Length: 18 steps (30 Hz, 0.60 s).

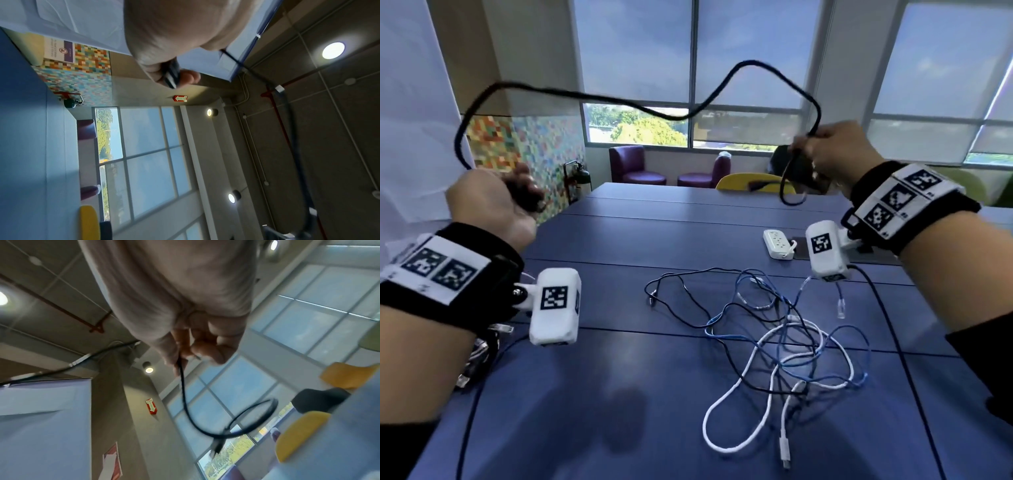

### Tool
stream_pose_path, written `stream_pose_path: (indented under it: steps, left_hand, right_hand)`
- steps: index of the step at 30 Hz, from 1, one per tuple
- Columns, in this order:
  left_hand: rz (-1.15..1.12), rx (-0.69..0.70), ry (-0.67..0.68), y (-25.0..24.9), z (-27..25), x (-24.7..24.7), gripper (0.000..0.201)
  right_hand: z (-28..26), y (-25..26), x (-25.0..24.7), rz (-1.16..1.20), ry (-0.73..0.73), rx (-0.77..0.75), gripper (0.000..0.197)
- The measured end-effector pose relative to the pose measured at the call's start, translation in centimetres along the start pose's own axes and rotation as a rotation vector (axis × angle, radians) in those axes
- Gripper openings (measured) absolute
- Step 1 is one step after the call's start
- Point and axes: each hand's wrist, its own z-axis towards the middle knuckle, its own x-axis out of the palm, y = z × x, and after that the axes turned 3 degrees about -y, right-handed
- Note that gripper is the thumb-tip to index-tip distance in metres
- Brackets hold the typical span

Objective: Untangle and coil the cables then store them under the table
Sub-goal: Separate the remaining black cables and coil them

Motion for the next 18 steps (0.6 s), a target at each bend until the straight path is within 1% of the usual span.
stream_pose_path:
  steps: [1, 2, 4, 5, 7, 9, 10, 12, 13, 14, 16, 17, 18]
  left_hand:
    - [0.045, -0.028, 0.027, 0.6, -0.7, 0.9, 0.031]
    - [0.075, -0.051, 0.048, 0.5, -1.4, 0.9, 0.027]
    - [0.096, -0.135, 0.109, 1.0, -2.1, 0.8, 0.025]
    - [0.131, -0.184, 0.138, 1.0, -2.6, 0.7, 0.025]
    - [0.114, -0.284, 0.236, 1.4, -4.2, 1.1, 0.025]
    - [0.066, -0.373, 0.331, 1.3, -5.7, 1.1, 0.016]
    - [0.035, -0.395, 0.369, 1.1, -6.2, 0.9, 0.015]
    - [-0.042, -0.408, 0.406, 0.6, -6.5, 0.3, 0.016]
    - [-0.089, -0.396, 0.402, 0.3, -6.7, 0.1, 0.015]
    - [-0.141, -0.383, 0.388, 0.1, -6.7, -0.2, 0.016]
    - [-0.264, -0.360, 0.354, -0.3, -6.3, -0.8, 0.020]
    - [-0.338, -0.338, 0.329, -0.6, -6.0, -1.1, 0.020]
    - [-0.405, -0.300, 0.293, -0.8, -5.6, -1.5, 0.019]
  right_hand:
    - [0.2, 0.4, 0.0, 0.028, -0.035, -0.017, 0.028]
    - [0.1, 0.4, 0.1, 0.090, -0.025, 0.007, 0.029]
    - [-0.2, 0.0, 0.4, 0.230, 0.059, 0.097, 0.027]
    - [-0.4, -0.5, 0.5, 0.218, 0.074, 0.135, 0.027]
    - [-0.4, -2.1, 0.5, 0.069, 0.055, 0.180, 0.027]
    - [-0.8, -4.2, 0.1, -0.216, 0.088, 0.138, 0.025]
    - [-1.0, -5.3, 0.0, -0.406, 0.172, 0.089, 0.025]
    - [-1.5, -7.6, 0.1, -0.818, 0.396, 0.057, 0.030]
    - [-2.0, -8.5, 0.1, -0.965, 0.449, 0.022, 0.030]
    - [-2.5, -9.3, 0.0, -1.038, 0.511, 0.026, 0.030]
    - [-3.6, -10.7, -0.4, -0.984, 0.584, 0.141, 0.022]
    - [-4.3, -11.4, -0.8, -0.953, 0.596, 0.161, 0.023]
    - [-4.5, -12.5, -1.0, -0.965, 0.610, 0.162, 0.030]
